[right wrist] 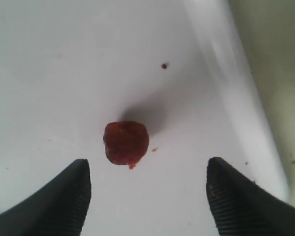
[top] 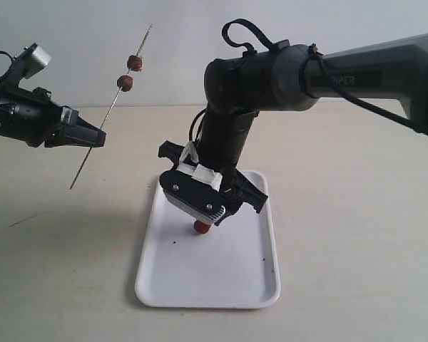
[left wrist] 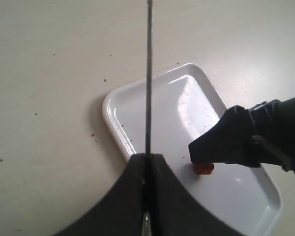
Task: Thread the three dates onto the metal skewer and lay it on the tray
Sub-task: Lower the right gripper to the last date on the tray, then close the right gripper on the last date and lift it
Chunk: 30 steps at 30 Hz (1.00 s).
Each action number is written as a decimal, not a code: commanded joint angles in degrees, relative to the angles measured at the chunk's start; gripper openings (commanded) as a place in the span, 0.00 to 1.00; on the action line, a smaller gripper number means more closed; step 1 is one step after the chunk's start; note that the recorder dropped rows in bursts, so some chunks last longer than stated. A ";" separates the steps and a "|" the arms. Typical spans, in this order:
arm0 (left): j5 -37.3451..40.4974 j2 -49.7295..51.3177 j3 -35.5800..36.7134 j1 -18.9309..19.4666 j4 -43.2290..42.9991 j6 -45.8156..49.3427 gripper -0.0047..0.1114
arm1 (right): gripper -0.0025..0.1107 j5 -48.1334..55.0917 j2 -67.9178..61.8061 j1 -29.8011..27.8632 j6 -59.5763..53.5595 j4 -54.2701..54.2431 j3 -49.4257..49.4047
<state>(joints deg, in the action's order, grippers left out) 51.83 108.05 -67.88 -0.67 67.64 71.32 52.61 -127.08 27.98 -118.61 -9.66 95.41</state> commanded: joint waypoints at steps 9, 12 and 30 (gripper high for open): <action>0.18 -0.40 -0.27 0.13 0.09 0.22 0.04 | 0.57 0.30 -2.35 1.38 -0.72 1.45 -0.12; 0.18 -0.40 -0.27 0.13 0.09 0.22 0.04 | 0.56 -0.27 -2.35 2.01 0.70 3.64 -0.12; 0.30 -0.40 -0.27 0.13 0.09 0.22 0.04 | 0.43 -0.10 -2.91 2.37 3.66 6.18 -0.12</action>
<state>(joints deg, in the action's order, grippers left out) 51.83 108.05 -67.88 -0.67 67.64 71.32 52.52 -129.96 30.36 -114.90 -3.77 95.41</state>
